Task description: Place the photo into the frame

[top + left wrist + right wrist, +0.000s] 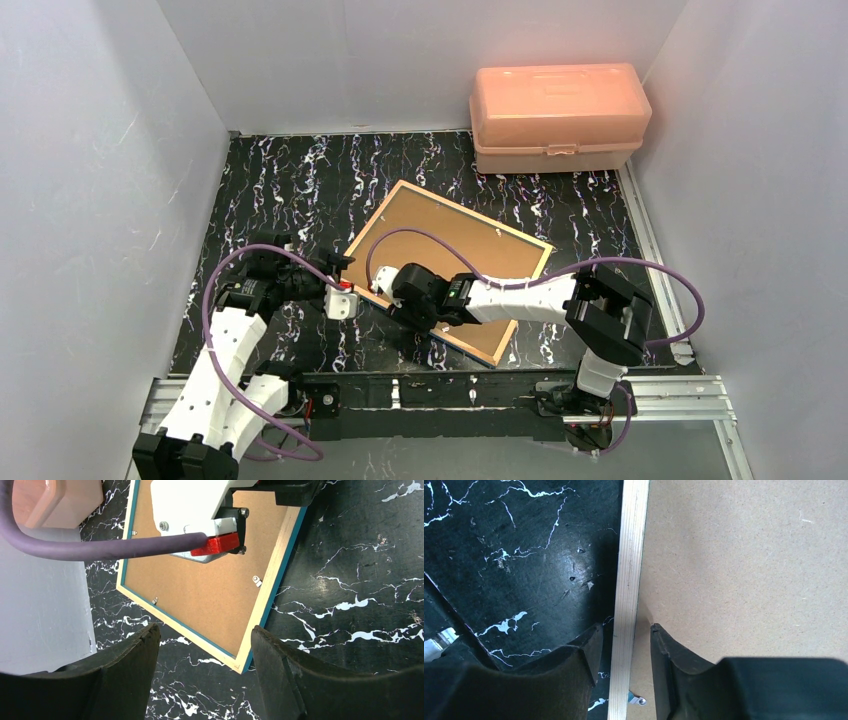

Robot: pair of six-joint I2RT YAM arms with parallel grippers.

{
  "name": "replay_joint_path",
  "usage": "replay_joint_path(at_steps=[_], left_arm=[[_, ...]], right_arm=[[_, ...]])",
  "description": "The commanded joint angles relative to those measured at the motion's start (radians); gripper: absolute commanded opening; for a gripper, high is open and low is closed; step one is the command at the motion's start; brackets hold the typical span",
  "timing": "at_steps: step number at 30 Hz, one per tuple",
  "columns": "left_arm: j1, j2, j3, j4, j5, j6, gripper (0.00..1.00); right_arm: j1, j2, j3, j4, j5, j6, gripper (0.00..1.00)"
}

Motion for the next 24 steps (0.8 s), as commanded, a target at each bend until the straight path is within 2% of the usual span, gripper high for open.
replay_joint_path(at_steps=[1, 4, 14, 20, 24], left_arm=[[-0.001, -0.012, -0.012, 0.001, 0.011, -0.028, 0.66], [0.000, -0.015, -0.017, 0.014, 0.005, -0.048, 0.66], [0.017, -0.044, -0.044, 0.056, 0.004, -0.116, 0.67], [0.030, -0.061, -0.083, 0.085, 0.002, -0.145, 0.70], [0.042, -0.063, -0.129, 0.090, 0.001, -0.093, 0.73]], right_arm=[[0.005, 0.012, -0.007, 0.039, -0.009, 0.032, 0.45], [0.006, 0.013, -0.013, 0.042, 0.008, 0.048, 0.37], [0.021, 0.005, -0.041, 0.057, 0.042, 0.066, 0.35], [0.026, -0.010, -0.024, 0.040, 0.071, 0.072, 0.01], [0.026, -0.044, 0.021, -0.006, 0.097, 0.059, 0.01]])
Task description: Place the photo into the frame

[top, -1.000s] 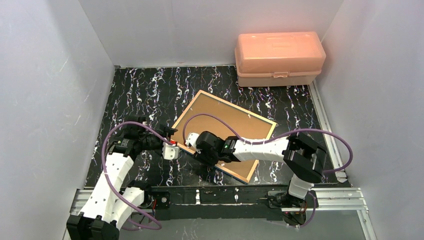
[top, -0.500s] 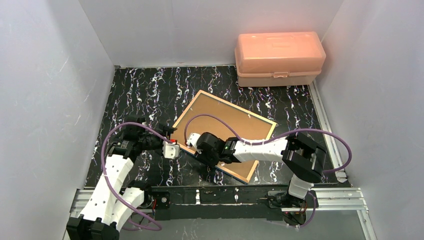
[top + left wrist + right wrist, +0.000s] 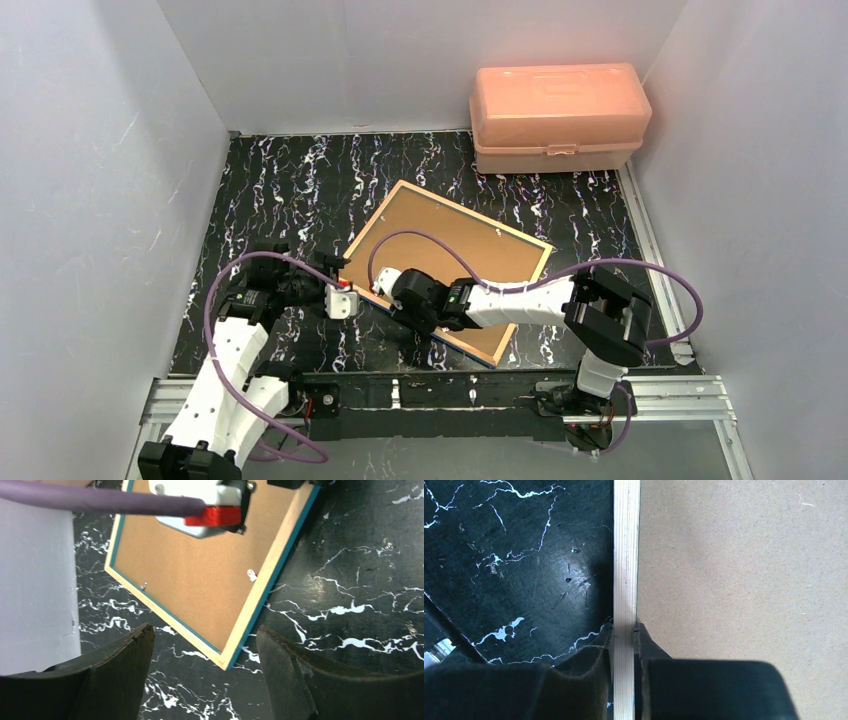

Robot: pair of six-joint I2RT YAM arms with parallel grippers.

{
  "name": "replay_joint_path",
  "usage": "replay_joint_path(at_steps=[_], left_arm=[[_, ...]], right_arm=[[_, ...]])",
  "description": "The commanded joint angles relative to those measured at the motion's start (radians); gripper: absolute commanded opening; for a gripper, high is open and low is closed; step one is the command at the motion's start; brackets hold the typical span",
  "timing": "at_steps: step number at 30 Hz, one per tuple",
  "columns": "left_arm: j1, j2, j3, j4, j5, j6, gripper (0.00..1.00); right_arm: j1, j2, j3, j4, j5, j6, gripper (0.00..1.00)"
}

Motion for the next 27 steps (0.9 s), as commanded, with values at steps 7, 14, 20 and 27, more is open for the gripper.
replay_joint_path(at_steps=[7, 14, 20, 27], left_arm=[[0.016, -0.009, -0.181, 0.077, 0.040, 0.237, 0.78], [0.013, 0.066, -0.318, 0.476, 0.077, 0.303, 0.81], [0.008, 0.153, -0.305, 0.554, 0.102, 0.383, 0.82], [-0.012, 0.265, -0.314, 0.627, 0.097, 0.552, 0.81]], right_arm=[[0.003, -0.119, 0.118, -0.109, 0.012, -0.027, 0.01], [-0.002, -0.177, 0.133, -0.131, -0.039, -0.020, 0.01], [-0.008, -0.203, 0.166, -0.154, -0.068, -0.021, 0.01], [-0.014, -0.206, 0.213, -0.186, -0.101, -0.021, 0.01]])
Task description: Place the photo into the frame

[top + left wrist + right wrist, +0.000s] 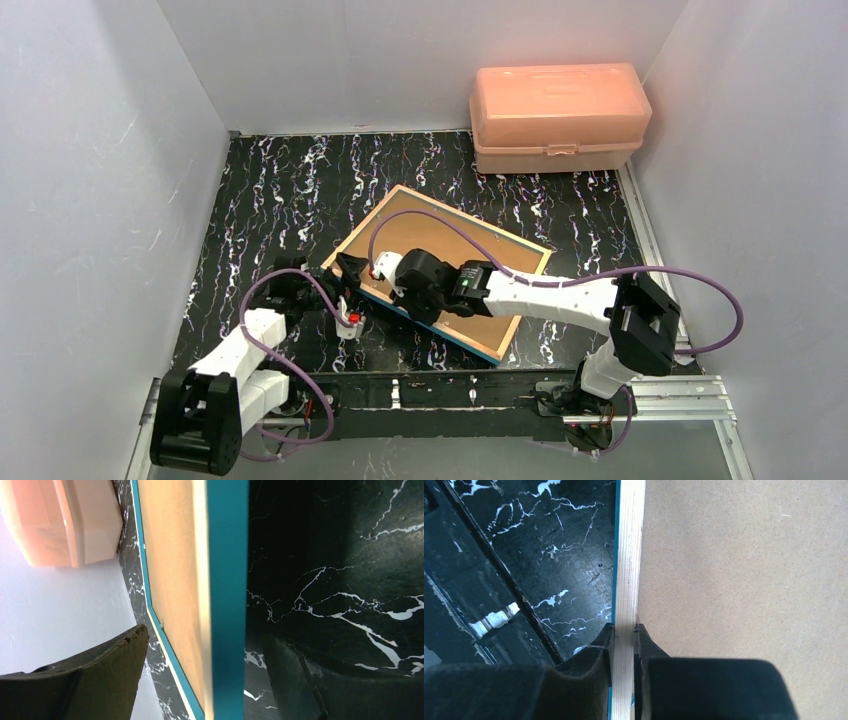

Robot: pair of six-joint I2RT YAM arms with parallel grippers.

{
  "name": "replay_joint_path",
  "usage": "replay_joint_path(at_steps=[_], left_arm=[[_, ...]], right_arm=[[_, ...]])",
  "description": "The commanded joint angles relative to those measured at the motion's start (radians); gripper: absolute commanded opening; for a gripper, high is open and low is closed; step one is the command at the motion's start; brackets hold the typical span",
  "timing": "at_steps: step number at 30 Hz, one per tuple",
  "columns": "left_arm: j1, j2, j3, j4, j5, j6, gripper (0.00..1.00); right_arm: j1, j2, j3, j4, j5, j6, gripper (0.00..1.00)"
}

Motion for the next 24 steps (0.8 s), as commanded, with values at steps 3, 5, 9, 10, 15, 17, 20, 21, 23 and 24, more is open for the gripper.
replay_joint_path(at_steps=[3, 5, 9, 10, 15, 17, 20, 21, 23, 24], left_arm=[[-0.020, 0.072, 0.026, 0.065, 0.038, 0.129, 0.78], [-0.025, 0.076, 0.043, 0.071, 0.035, 0.126, 0.73], [-0.029, 0.074, 0.096, 0.059, 0.029, 0.083, 0.45], [-0.030, 0.072, 0.105, 0.056, 0.029, 0.075, 0.37], [-0.033, 0.019, 0.128, 0.034, 0.045, 0.006, 0.22], [-0.033, -0.008, 0.146, -0.023, 0.050, -0.029, 0.22], [-0.034, -0.036, 0.197, -0.126, 0.055, -0.078, 0.21], [-0.034, -0.044, 0.211, -0.155, 0.059, -0.090, 0.21], [-0.034, -0.061, 0.247, -0.211, 0.065, -0.114, 0.21], [-0.034, -0.063, 0.266, -0.247, 0.069, -0.123, 0.21]], right_arm=[[-0.004, -0.076, 0.105, 0.020, -0.028, -0.015, 0.01], [-0.005, -0.079, 0.109, 0.014, -0.034, -0.015, 0.01], [-0.007, -0.088, 0.107, 0.010, -0.060, -0.034, 0.03], [-0.007, -0.090, 0.107, 0.009, -0.058, -0.034, 0.07], [-0.007, -0.105, 0.137, -0.031, 0.027, -0.074, 0.40], [-0.007, -0.125, 0.155, -0.050, 0.077, -0.093, 0.48], [0.001, -0.131, 0.202, -0.104, 0.121, -0.133, 0.57], [0.009, -0.131, 0.219, -0.125, 0.141, -0.147, 0.65], [0.030, -0.128, 0.239, -0.167, 0.183, -0.172, 0.94], [0.041, -0.123, 0.249, -0.183, 0.200, -0.182, 0.98]])
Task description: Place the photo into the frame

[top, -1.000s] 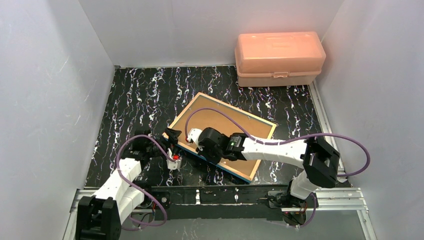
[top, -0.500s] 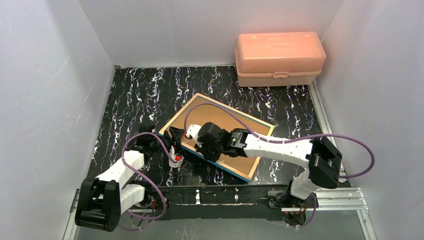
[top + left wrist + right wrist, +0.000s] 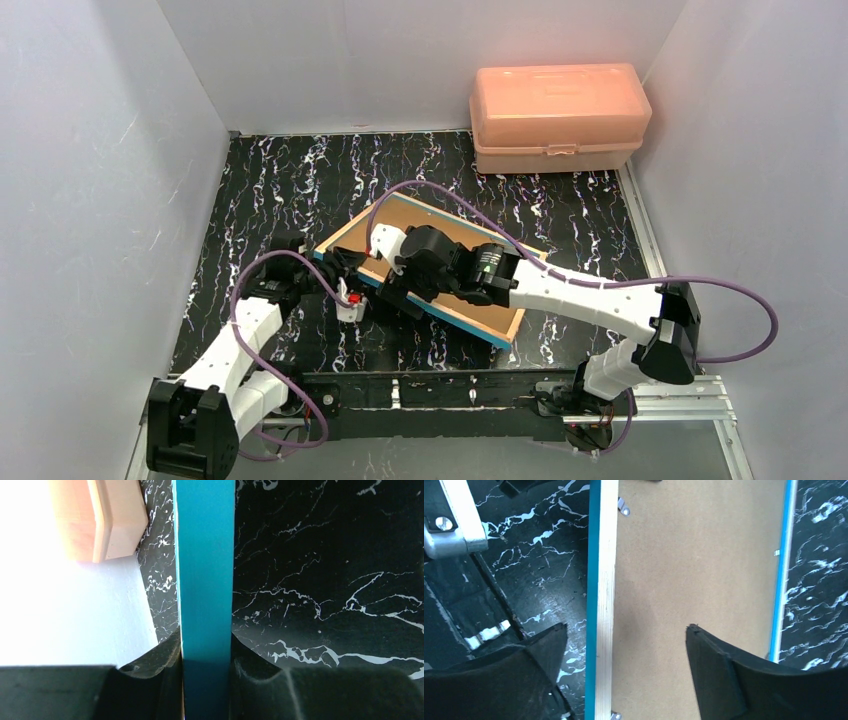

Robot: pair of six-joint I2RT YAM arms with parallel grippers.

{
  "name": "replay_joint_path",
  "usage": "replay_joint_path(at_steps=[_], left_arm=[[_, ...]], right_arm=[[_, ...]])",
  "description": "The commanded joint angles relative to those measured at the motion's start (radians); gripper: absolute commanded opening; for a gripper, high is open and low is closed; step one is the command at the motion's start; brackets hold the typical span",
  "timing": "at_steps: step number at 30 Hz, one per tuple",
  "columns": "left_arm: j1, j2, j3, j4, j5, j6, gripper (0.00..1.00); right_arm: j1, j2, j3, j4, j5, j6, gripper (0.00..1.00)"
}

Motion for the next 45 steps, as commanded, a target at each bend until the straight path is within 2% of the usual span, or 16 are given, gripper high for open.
replay_joint_path(at_steps=[1, 11, 15, 19, 21, 24, 25, 26, 28, 29, 30, 32, 33, 34, 41, 45], left_arm=[[-0.004, -0.054, 0.123, -0.158, 0.078, -0.073, 0.21], [-0.005, -0.047, 0.309, -0.373, 0.085, -0.205, 0.21], [-0.005, -0.060, 0.330, -0.409, 0.090, -0.198, 0.20], [-0.005, -0.078, 0.327, -0.417, 0.097, -0.195, 0.20], [-0.005, -0.080, 0.331, -0.420, 0.096, -0.197, 0.20], [-0.005, -0.072, 0.353, -0.424, 0.094, -0.224, 0.21], [-0.005, -0.061, 0.386, -0.437, 0.098, -0.260, 0.23], [-0.005, -0.058, 0.395, -0.443, 0.097, -0.268, 0.24], [-0.004, -0.053, 0.414, -0.447, 0.095, -0.306, 0.29], [-0.004, -0.051, 0.422, -0.444, 0.091, -0.327, 0.39], [-0.004, -0.050, 0.429, -0.432, 0.085, -0.364, 0.55], [-0.003, -0.055, 0.432, -0.384, 0.069, -0.446, 0.75], [-0.002, -0.061, 0.431, -0.355, 0.061, -0.481, 0.94], [-0.001, -0.068, 0.428, -0.329, 0.056, -0.516, 0.98], [0.047, -0.110, 0.427, -0.157, 0.016, -0.795, 0.98], [0.150, -0.105, 0.436, 0.059, 0.006, -1.093, 0.98]], right_arm=[[0.049, -0.022, 0.078, -0.094, 0.115, -0.085, 0.99], [0.100, 0.004, 0.120, -0.148, 0.149, -0.142, 0.98], [0.100, 0.017, 0.120, -0.151, 0.240, -0.180, 0.90], [0.100, 0.029, 0.137, -0.142, 0.310, -0.215, 0.77], [0.100, 0.035, 0.145, -0.141, 0.313, -0.230, 0.66], [0.099, 0.046, 0.165, -0.147, 0.298, -0.233, 0.48], [0.100, 0.055, 0.189, -0.150, 0.296, -0.237, 0.29], [0.101, 0.058, 0.198, -0.151, 0.299, -0.238, 0.27], [0.097, 0.062, 0.221, -0.149, 0.305, -0.240, 0.24], [0.095, 0.066, 0.233, -0.151, 0.301, -0.241, 0.24], [0.088, 0.071, 0.250, -0.154, 0.291, -0.236, 0.24], [0.058, 0.087, 0.290, -0.172, 0.234, -0.220, 0.24], [0.041, 0.096, 0.316, -0.181, 0.203, -0.208, 0.24], [0.020, 0.104, 0.331, -0.184, 0.164, -0.193, 0.24], [-0.187, 0.167, 0.465, -0.224, -0.157, -0.111, 0.26], [-0.258, 0.224, 0.560, -0.270, -0.272, -0.092, 0.26]])
